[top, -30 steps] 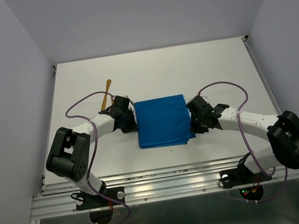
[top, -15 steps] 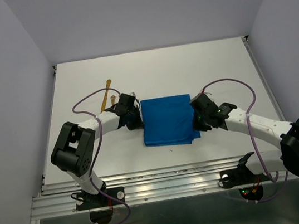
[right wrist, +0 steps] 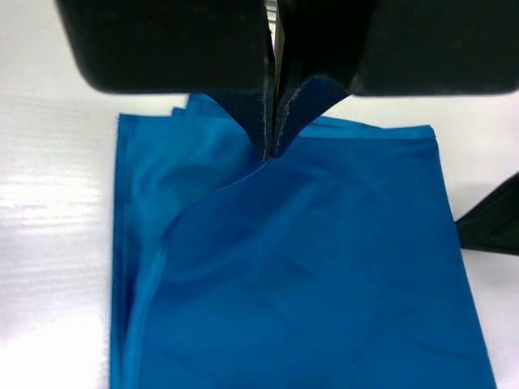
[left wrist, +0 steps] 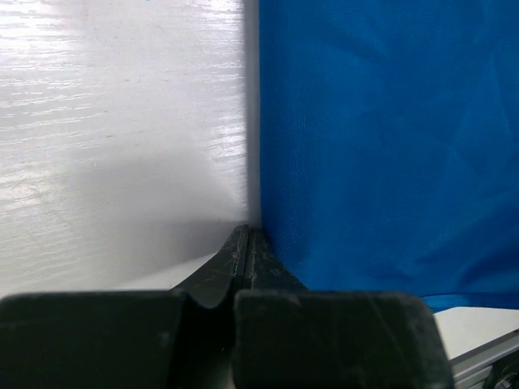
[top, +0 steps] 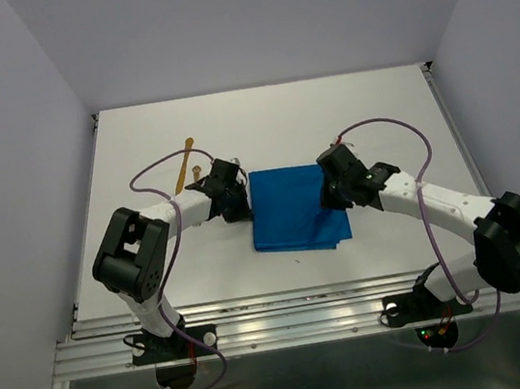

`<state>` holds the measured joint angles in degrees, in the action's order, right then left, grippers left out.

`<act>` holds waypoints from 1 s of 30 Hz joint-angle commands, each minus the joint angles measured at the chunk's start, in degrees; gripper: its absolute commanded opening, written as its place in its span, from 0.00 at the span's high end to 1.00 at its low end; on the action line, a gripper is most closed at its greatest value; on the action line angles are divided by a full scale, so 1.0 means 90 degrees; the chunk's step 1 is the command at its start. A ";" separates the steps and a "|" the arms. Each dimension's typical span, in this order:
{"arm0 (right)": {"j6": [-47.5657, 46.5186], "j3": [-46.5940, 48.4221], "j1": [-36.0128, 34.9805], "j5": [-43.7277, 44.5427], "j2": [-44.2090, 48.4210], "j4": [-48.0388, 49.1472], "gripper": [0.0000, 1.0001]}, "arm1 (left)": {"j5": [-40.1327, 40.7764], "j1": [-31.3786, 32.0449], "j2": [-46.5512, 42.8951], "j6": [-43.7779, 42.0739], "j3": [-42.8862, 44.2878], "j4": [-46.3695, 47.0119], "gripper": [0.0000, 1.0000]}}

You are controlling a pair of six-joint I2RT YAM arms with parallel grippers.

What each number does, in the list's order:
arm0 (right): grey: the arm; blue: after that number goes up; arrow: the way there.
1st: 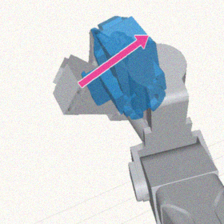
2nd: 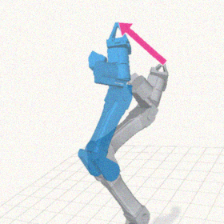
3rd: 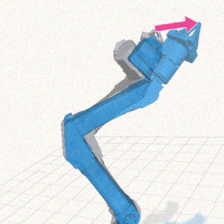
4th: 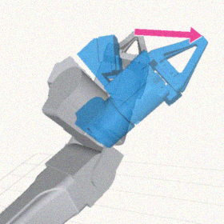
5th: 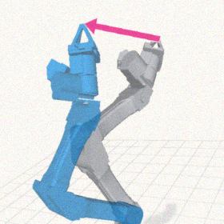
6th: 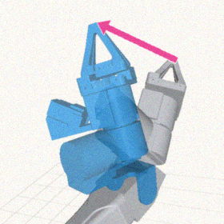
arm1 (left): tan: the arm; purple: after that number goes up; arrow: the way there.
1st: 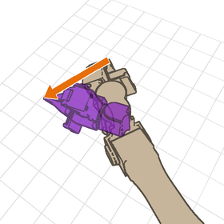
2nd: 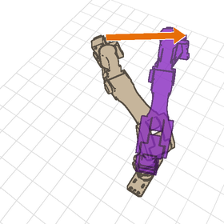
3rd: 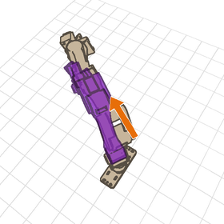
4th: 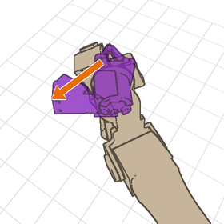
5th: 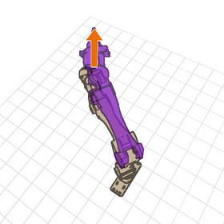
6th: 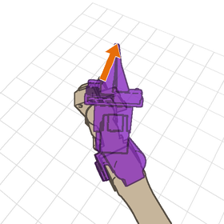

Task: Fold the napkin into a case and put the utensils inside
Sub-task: Fold the top corner of the square-folded napkin at the center of the board.

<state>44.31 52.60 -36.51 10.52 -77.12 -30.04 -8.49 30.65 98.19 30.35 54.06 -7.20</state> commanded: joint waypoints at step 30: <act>-0.0656 0.3472 -0.0123 -0.0964 -0.4009 0.1893 0.99 | 0.0777 -0.0300 -0.0031 -0.0179 0.0340 -0.1290 1.00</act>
<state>39.42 80.58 -37.21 2.74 -112.77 -15.79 -4.43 28.38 98.13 29.06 56.34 -13.69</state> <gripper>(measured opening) 0.015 0.022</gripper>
